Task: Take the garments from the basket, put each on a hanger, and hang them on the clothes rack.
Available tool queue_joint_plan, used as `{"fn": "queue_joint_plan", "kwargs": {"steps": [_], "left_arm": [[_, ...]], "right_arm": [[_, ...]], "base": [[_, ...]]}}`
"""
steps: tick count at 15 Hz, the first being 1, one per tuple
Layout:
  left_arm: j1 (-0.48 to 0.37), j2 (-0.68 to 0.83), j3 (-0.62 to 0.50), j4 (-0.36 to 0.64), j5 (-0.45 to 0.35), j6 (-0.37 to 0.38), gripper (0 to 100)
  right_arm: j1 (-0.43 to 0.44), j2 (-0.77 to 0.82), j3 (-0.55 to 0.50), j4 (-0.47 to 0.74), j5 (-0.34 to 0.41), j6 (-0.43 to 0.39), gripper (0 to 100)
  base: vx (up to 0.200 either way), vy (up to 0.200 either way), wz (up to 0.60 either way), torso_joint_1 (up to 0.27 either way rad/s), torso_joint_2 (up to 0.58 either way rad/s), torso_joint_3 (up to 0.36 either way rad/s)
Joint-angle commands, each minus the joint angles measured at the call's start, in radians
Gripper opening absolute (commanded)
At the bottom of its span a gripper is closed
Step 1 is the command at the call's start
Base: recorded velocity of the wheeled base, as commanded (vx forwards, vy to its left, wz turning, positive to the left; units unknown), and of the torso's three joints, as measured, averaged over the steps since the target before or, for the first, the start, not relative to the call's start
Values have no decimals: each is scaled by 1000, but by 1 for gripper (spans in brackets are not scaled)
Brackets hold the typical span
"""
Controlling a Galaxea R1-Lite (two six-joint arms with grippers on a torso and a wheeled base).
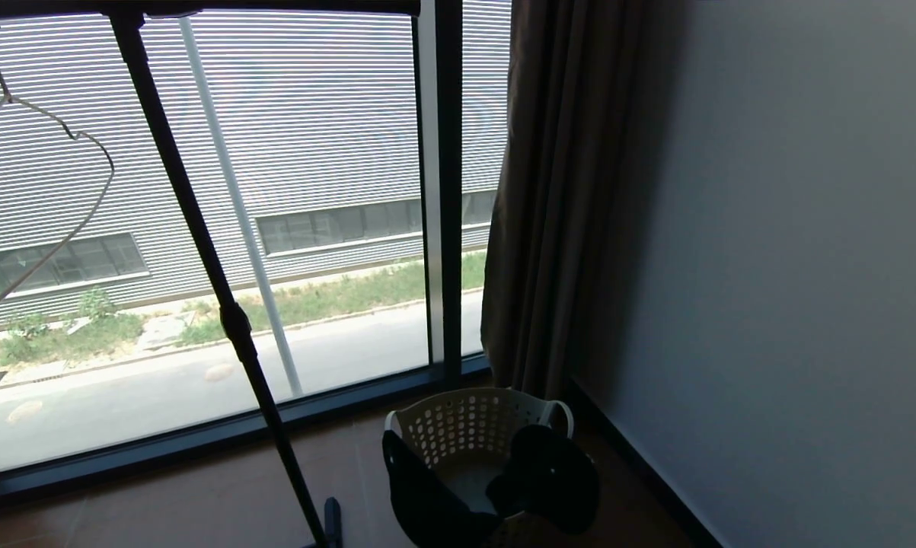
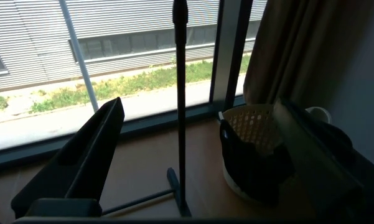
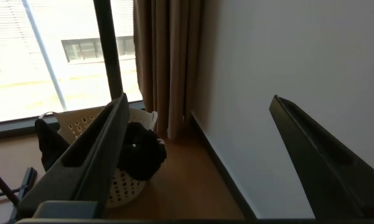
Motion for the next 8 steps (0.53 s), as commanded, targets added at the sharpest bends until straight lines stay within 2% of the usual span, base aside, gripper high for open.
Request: {"fn": "queue_joint_plan", "kwargs": {"steps": [1, 4, 8], "left_arm": [[0, 0, 0, 0, -2, 0, 100], [0, 0, 0, 0, -2, 0, 100], [0, 0, 0, 0, 0, 0, 100]], "right_arm": [[0, 0, 0, -1, 0, 0, 100], [0, 0, 0, -1, 0, 0, 100], [0, 0, 0, -1, 0, 0, 100]], "base": [[0, 0, 0, 0, 0, 0], [0, 0, 0, 1, 1, -27], [0, 0, 0, 0, 1, -162]]}}
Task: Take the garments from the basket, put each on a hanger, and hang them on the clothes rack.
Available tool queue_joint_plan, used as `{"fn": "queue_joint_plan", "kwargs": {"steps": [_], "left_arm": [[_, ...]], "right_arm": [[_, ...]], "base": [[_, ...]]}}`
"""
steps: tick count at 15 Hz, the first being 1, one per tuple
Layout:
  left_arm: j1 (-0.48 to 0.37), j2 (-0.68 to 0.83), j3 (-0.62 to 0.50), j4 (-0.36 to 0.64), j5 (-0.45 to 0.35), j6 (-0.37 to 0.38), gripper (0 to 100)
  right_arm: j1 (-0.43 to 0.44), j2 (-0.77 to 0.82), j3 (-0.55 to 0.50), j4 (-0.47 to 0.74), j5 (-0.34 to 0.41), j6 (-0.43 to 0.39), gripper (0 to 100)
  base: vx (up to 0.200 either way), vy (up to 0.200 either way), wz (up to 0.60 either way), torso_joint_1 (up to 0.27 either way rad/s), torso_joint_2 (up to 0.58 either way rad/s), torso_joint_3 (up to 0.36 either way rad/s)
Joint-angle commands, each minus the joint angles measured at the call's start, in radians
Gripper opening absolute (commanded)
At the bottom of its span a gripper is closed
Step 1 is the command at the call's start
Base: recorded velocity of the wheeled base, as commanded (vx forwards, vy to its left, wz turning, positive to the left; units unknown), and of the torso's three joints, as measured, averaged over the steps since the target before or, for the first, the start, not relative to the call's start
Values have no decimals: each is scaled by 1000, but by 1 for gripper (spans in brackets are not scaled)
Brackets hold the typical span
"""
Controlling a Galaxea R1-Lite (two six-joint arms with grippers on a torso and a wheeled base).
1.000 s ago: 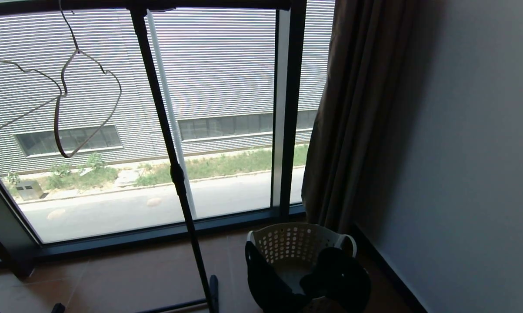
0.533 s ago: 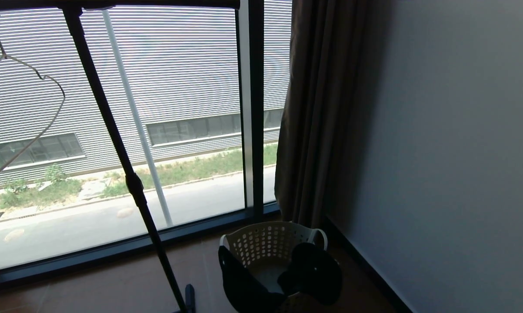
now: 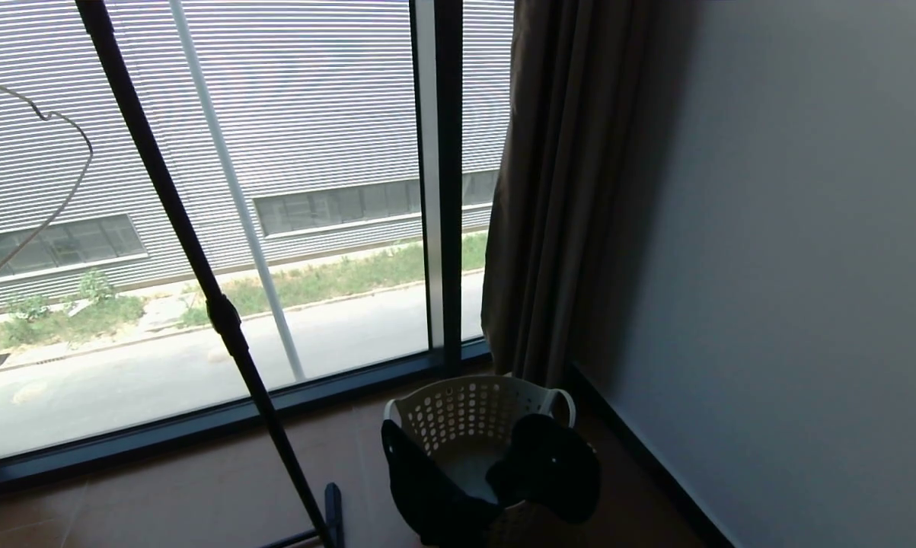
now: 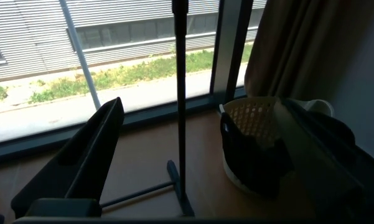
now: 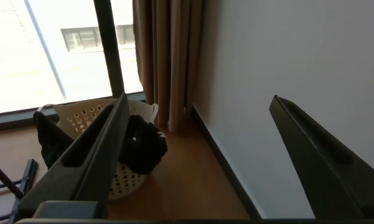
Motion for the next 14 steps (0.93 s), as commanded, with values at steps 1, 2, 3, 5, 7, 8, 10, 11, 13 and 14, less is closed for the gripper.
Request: {"fn": "queue_joint_plan", "kwargs": {"steps": [1, 2, 3, 5, 7, 8, 10, 11, 13, 14], "left_arm": [[0, 0, 0, 0, 0, 0, 100], [0, 0, 0, 0, 1, 0, 100], [0, 0, 0, 0, 1, 0, 100], [0, 0, 0, 0, 0, 0, 100], [0, 0, 0, 0, 1, 0, 100], [0, 0, 0, 0, 0, 0, 100], [0, 0, 0, 0, 1, 0, 100], [0, 0, 0, 0, 1, 0, 100], [0, 1, 0, 0, 0, 1, 100], [0, 0, 0, 0, 0, 1, 100]], "right_arm": [[0, 0, 0, -1, 0, 0, 100], [0, 0, 0, -1, 0, 0, 100], [0, 0, 0, -1, 0, 0, 100], [0, 0, 0, -1, 0, 0, 100], [0, 0, 0, -1, 0, 0, 100], [0, 0, 0, -1, 0, 0, 100], [0, 0, 0, -1, 0, 0, 100], [0, 0, 0, -1, 0, -2, 100], [0, 0, 0, -1, 0, 0, 100], [0, 0, 0, -1, 0, 0, 100]], "base": [[0, 0, 0, 2, -2, -183], [0, 0, 0, -2, -7, -193], [0, 0, 0, 2, 7, -198], [0, 0, 0, 0, 0, -190], [0, 0, 0, 2, 2, -205], [0, 0, 0, 2, 2, -203], [0, 0, 0, 2, 2, -193], [0, 0, 0, 2, 2, -203], [0, 0, 0, 2, 0, -195], [0, 0, 0, -2, 2, -198]]}}
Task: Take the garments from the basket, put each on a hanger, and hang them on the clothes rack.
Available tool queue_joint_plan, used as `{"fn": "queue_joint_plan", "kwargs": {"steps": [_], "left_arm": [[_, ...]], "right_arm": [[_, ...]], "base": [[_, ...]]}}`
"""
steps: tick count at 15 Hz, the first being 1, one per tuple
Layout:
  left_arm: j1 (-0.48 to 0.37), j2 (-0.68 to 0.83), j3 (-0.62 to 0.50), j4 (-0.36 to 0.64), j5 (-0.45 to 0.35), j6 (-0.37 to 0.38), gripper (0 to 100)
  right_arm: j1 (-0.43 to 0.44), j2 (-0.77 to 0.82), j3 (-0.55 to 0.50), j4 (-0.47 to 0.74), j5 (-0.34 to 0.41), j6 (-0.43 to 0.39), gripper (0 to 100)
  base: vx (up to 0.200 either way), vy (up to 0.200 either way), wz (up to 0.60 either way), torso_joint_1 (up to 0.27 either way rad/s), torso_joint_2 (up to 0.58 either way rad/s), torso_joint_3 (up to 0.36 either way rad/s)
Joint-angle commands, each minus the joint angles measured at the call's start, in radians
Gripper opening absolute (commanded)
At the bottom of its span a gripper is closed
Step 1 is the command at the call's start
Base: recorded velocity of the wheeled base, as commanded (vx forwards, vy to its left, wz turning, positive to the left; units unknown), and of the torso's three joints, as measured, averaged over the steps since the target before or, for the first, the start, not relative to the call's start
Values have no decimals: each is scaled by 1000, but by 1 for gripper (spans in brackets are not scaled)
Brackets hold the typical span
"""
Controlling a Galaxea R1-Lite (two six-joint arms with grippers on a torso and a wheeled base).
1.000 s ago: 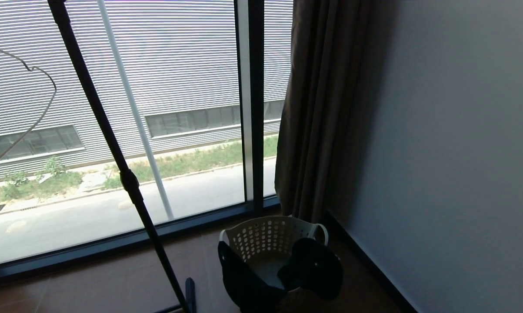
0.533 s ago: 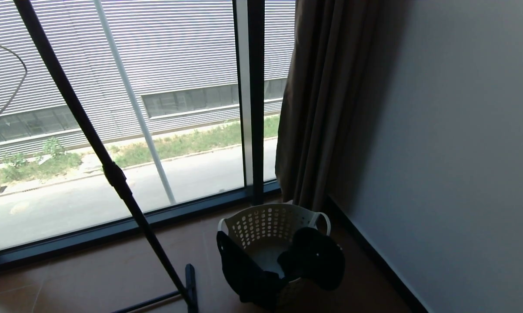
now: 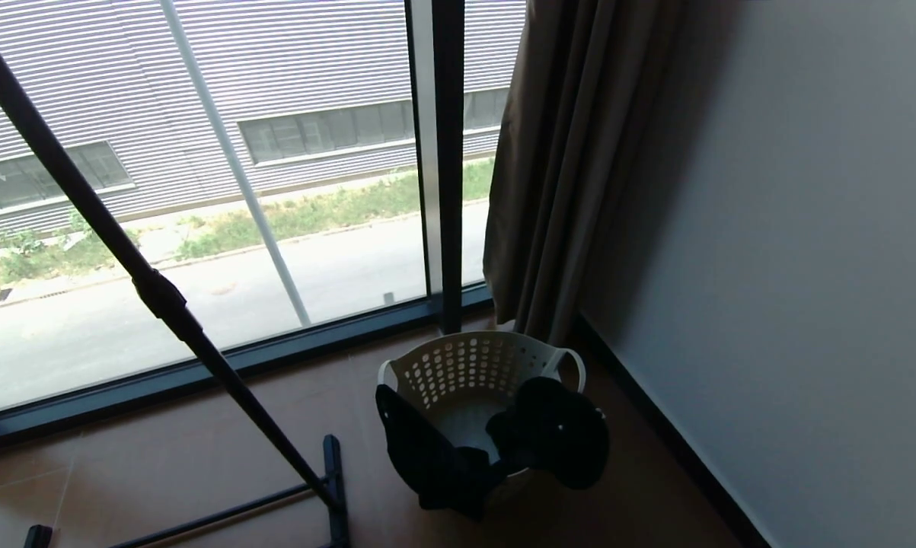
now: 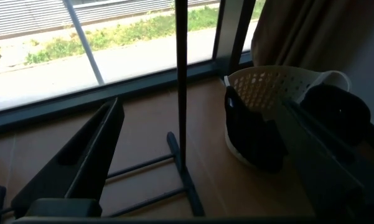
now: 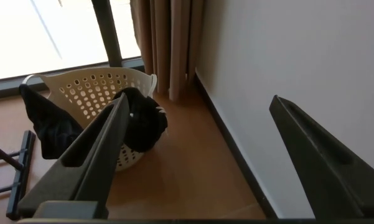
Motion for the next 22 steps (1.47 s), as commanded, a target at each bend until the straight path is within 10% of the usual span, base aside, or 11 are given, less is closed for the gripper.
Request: {"fn": "queue_joint_plan", "kwargs": {"steps": [1, 22], "left_arm": [[0, 0, 0, 0, 1, 0, 100], [-2, 3, 0, 0, 0, 5, 100]], "right_arm": [[0, 0, 0, -1, 0, 0, 100], [0, 0, 0, 1, 0, -6, 100]], "base": [[0, 0, 0, 2, 2, -198], [0, 0, 0, 2, 3, -198]]}}
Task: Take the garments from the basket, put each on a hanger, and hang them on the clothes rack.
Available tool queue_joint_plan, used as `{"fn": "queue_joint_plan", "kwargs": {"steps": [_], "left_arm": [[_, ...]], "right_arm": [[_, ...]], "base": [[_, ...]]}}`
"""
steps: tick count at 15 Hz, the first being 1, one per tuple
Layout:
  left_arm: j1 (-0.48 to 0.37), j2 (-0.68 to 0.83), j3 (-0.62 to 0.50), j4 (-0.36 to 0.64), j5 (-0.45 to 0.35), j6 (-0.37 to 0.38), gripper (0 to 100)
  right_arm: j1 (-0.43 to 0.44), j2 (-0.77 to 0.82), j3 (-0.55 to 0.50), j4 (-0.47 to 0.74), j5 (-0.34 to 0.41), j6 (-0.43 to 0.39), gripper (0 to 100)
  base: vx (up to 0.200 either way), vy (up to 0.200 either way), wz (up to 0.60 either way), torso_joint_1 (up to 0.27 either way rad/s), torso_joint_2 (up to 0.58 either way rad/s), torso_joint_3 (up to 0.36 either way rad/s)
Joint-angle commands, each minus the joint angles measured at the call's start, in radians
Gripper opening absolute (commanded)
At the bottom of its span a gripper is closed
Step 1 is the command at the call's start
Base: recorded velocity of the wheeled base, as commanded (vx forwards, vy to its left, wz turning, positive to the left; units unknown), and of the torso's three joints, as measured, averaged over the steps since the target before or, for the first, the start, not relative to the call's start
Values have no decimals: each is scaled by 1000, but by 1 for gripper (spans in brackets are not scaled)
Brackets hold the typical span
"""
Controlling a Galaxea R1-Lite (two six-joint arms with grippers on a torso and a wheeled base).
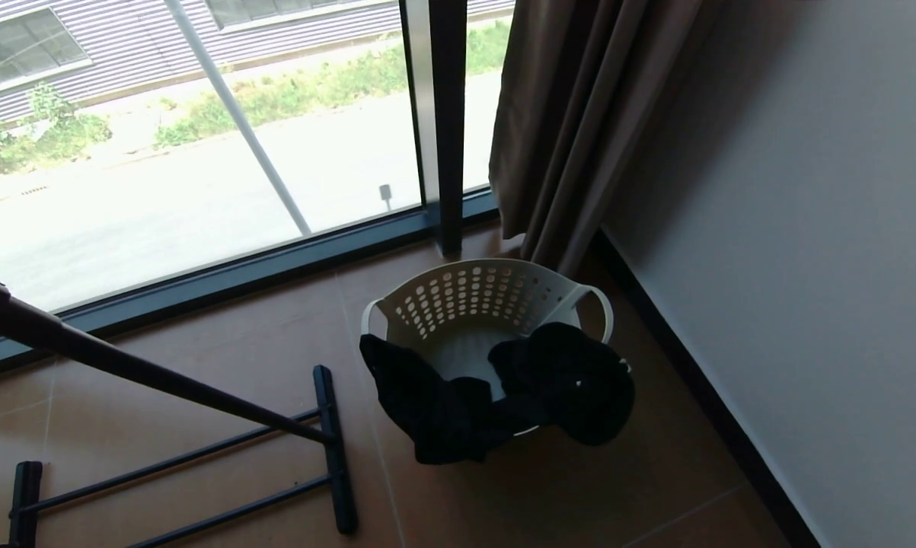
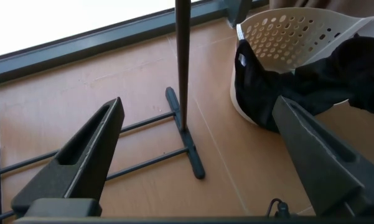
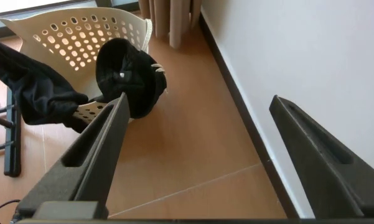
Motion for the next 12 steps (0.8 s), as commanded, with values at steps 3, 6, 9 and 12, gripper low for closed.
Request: {"fn": "queue_joint_plan", "kwargs": {"steps": [3, 6, 9, 12], "left_arm": [[0, 1, 0, 0, 0, 3, 100], [2, 0, 0, 0, 2, 3, 100], [2, 0, 0, 0, 3, 1, 100], [2, -2, 0, 0, 3, -2, 100]], "right_arm": [[0, 0, 0, 5, 0, 0, 100], [60, 158, -11, -2, 18, -28, 100], [184, 409, -133, -2, 14, -31, 100], [212, 839, -353, -29, 24, -217, 100]], "base": [[0, 0, 0, 4, -1, -196], [0, 0, 0, 3, 0, -96], [0, 0, 0, 0, 0, 0], [0, 0, 0, 0, 0, 0]]}}
